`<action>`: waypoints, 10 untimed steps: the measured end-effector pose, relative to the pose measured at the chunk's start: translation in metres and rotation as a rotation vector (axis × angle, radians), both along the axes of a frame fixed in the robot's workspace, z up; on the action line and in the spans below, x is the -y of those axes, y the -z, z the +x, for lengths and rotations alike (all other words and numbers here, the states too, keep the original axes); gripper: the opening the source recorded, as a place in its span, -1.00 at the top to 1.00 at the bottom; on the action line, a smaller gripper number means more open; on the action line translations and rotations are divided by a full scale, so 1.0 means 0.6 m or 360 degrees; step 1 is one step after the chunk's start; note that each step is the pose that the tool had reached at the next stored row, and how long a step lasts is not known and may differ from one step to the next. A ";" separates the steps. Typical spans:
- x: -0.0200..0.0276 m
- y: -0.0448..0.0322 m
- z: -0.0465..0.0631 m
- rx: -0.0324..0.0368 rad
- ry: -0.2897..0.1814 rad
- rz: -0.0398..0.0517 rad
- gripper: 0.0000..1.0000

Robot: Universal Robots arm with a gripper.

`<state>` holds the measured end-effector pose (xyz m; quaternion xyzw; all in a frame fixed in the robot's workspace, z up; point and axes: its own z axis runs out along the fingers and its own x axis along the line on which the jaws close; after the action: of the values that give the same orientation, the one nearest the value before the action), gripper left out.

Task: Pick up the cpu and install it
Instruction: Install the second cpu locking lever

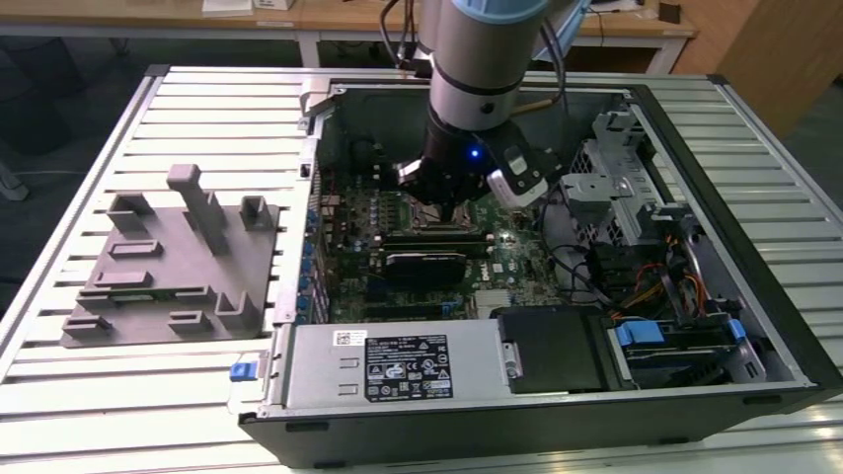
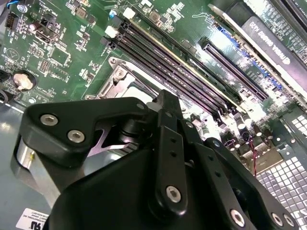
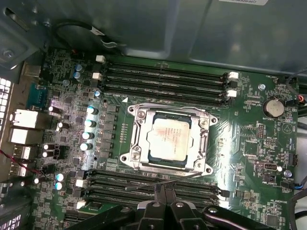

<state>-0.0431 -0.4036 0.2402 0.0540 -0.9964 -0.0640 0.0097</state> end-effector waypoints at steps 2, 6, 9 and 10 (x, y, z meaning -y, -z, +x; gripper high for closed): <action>0.0000 0.000 -0.001 0.0000 0.0000 0.0000 0.79; 0.0000 0.001 -0.004 0.0000 0.0000 0.0000 0.79; 0.0000 0.001 -0.006 0.0000 0.0000 0.0000 0.79; 0.0000 0.001 -0.008 0.0000 0.0000 0.0000 0.79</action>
<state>-0.0477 -0.4036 0.2395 0.0541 -0.9964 -0.0641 0.0097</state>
